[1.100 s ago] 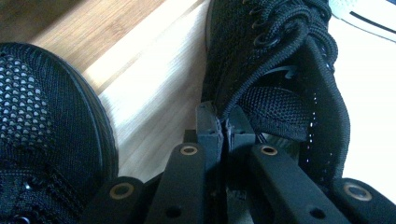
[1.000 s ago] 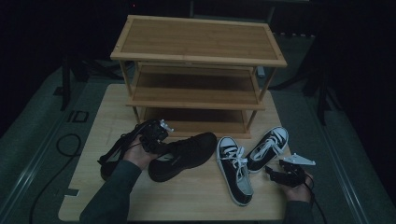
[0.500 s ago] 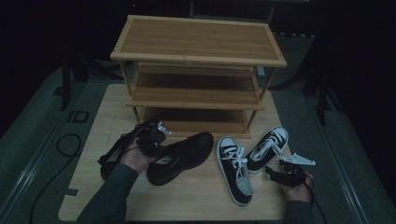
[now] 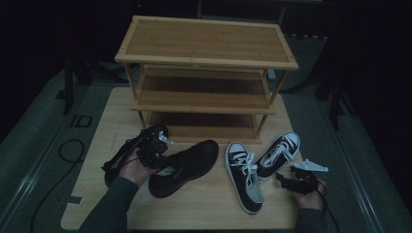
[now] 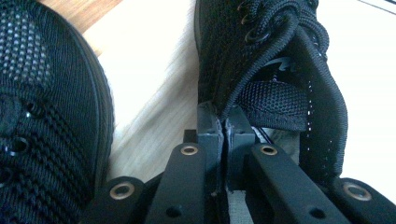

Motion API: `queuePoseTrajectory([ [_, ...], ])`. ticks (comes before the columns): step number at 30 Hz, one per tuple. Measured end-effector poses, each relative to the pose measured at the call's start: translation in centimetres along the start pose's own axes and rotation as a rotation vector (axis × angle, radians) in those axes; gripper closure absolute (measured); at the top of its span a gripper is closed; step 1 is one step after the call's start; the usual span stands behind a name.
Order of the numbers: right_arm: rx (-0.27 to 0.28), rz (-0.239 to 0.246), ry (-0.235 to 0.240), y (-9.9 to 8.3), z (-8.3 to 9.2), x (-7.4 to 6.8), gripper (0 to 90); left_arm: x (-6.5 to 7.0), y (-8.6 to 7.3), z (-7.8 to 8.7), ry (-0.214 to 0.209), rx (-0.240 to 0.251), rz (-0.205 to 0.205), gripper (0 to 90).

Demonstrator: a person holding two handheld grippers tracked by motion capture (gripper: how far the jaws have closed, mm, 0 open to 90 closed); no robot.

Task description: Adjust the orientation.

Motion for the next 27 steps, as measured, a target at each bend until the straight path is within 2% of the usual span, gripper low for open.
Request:
queuePoseTrajectory([
  [27,0.0,-0.002,-0.002,0.0,0.0,0.0,26.9,0.3,-2.5,1.2,0.011,-0.001,0.039,87.8],
])
Point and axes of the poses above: each handheld gripper's, and its own axes: z roughly backward along the jaws, y roughly out of its top, x roughly to its right, the point moved 4 cm from there along -z, roughly forward along the jaws, and after that the axes turned 2 degrees about -x, right-handed, at the moved point
